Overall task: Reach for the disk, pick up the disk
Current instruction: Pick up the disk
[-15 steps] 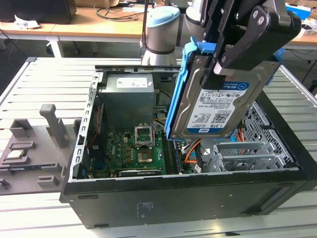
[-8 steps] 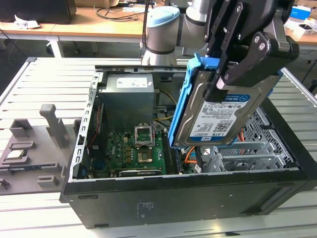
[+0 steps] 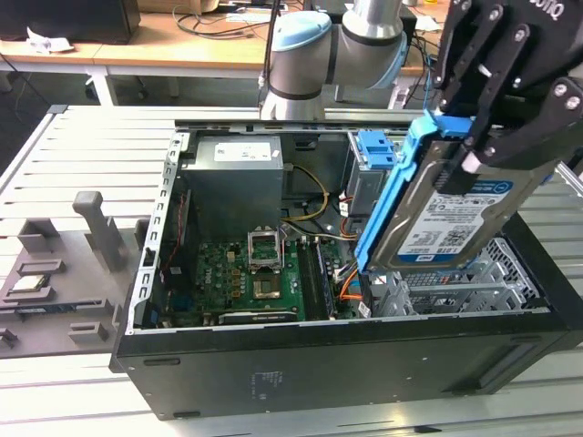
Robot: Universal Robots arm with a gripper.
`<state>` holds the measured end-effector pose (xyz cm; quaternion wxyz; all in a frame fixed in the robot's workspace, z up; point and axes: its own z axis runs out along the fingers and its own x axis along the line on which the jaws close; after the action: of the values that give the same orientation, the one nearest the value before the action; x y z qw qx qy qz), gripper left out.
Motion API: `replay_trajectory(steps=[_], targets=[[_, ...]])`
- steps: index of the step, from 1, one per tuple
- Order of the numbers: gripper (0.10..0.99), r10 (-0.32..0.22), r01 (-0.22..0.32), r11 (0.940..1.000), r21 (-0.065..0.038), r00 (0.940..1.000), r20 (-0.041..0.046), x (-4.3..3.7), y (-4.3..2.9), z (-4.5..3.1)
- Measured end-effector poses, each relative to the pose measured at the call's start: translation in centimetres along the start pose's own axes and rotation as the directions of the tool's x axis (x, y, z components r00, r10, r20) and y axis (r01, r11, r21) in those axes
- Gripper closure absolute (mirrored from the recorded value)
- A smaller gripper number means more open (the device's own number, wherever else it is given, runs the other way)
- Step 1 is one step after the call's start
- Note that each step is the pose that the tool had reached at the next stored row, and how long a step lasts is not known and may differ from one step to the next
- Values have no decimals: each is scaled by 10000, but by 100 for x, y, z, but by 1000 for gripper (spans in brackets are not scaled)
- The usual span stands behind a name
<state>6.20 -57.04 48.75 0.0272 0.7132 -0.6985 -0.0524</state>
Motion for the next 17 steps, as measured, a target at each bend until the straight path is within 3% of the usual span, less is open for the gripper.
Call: replay_trajectory(steps=[5,9,14,17], targets=[[722,1,-1,10000,-12,10000,0,-2,-213,16],[722,2,-2,10000,-36,10000,-1,-10,-405,130],[722,3,-3,10000,-46,10000,-9,-98,-565,195],[722,3,-3,10000,-47,10000,-9,-123,-605,211]])
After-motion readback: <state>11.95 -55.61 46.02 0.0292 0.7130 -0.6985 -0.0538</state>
